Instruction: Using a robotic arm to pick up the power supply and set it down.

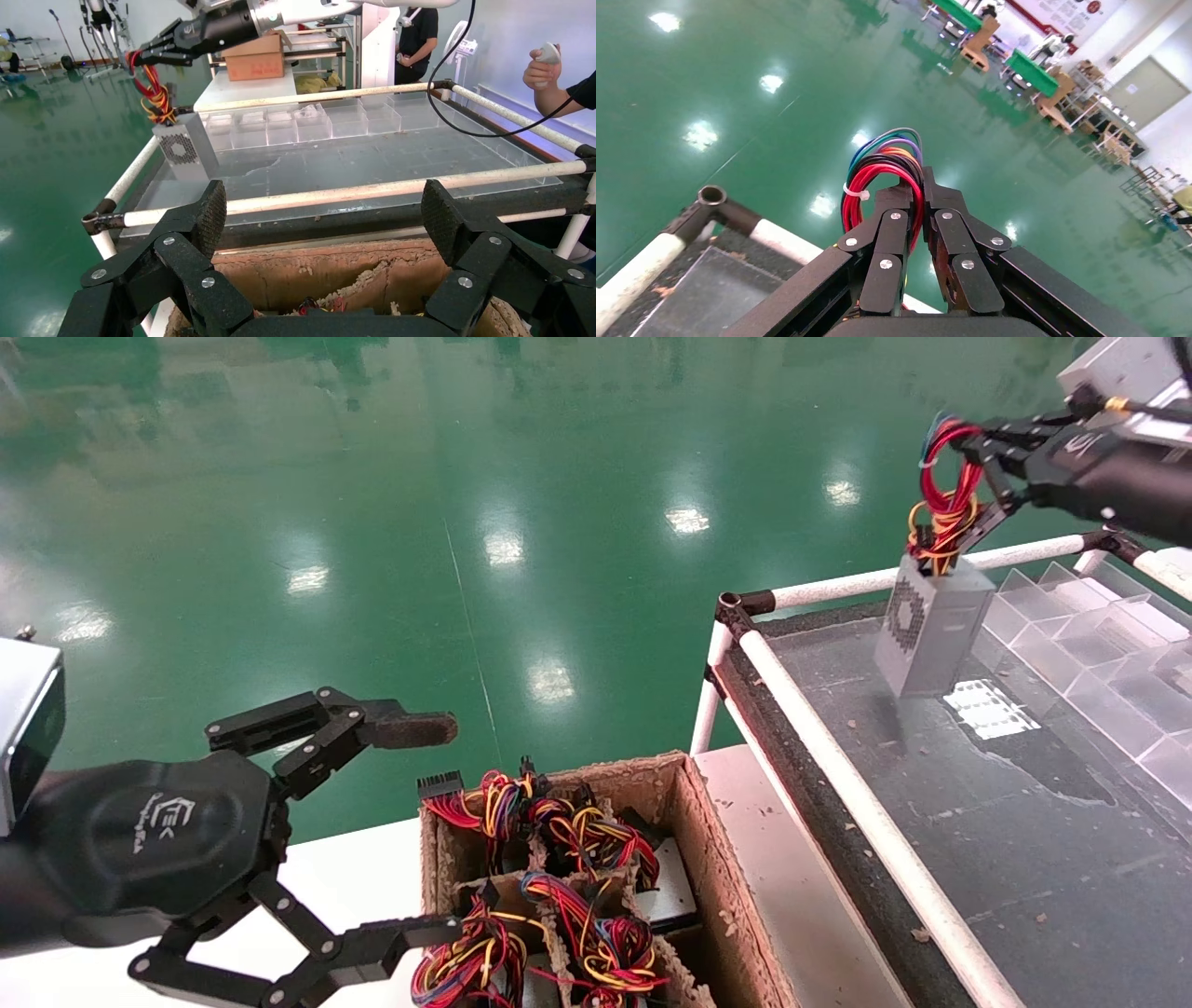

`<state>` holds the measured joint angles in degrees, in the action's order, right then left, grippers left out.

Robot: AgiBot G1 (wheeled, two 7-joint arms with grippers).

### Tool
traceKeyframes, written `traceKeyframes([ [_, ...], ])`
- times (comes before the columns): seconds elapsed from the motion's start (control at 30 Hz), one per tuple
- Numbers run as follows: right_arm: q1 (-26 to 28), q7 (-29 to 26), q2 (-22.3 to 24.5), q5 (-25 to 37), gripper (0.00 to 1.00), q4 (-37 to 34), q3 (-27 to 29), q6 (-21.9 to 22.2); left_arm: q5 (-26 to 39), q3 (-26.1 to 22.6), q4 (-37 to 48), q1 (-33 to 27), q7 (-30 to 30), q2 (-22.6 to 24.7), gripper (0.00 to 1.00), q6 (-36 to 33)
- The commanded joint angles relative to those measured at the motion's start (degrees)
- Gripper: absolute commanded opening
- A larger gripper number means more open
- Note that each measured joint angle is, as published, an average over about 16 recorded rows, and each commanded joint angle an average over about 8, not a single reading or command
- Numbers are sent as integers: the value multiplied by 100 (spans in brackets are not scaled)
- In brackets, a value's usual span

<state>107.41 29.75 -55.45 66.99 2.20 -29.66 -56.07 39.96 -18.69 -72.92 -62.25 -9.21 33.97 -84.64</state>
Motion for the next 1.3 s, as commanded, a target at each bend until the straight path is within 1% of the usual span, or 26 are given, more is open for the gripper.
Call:
traceKeyframes([
  [0.03, -20, 25, -32, 10, 0, -47, -8, -5, 0, 0, 0, 0, 0, 0, 100, 0],
  [0.2, -90, 25, -229, -34, 0, -105, 22, -17, -1, -1, 0, 0, 0, 0, 100, 0],
  [0.5, -168, 48, -621, -103, 1, -142, 68, 93, -2, -2, 0, -1, 1, -1, 100, 1],
  [0.57, -181, 56, -680, -96, 11, -151, 63, 107, -2, -3, 0, -1, 1, -1, 100, 1],
  [0.6, -187, 59, -703, -91, 19, -156, 59, 111, -2, -3, 0, -1, 1, -1, 100, 1],
  [0.77, -201, 68, -755, -59, 81, -173, 37, 73, -2, -3, 0, -1, 2, -1, 100, 1],
  [0.83, -202, 72, -754, -48, 96, -177, 29, 43, -2, -4, 0, -1, 2, -1, 100, 2],
  [0.87, -203, 74, -751, -43, 100, -179, 26, 28, -3, -4, 0, -1, 2, -1, 100, 2],
  [1.3, -209, 69, -647, 27, 100, -225, -23, -89, -4, -6, 0, -1, 3, -2, 100, 2],
])
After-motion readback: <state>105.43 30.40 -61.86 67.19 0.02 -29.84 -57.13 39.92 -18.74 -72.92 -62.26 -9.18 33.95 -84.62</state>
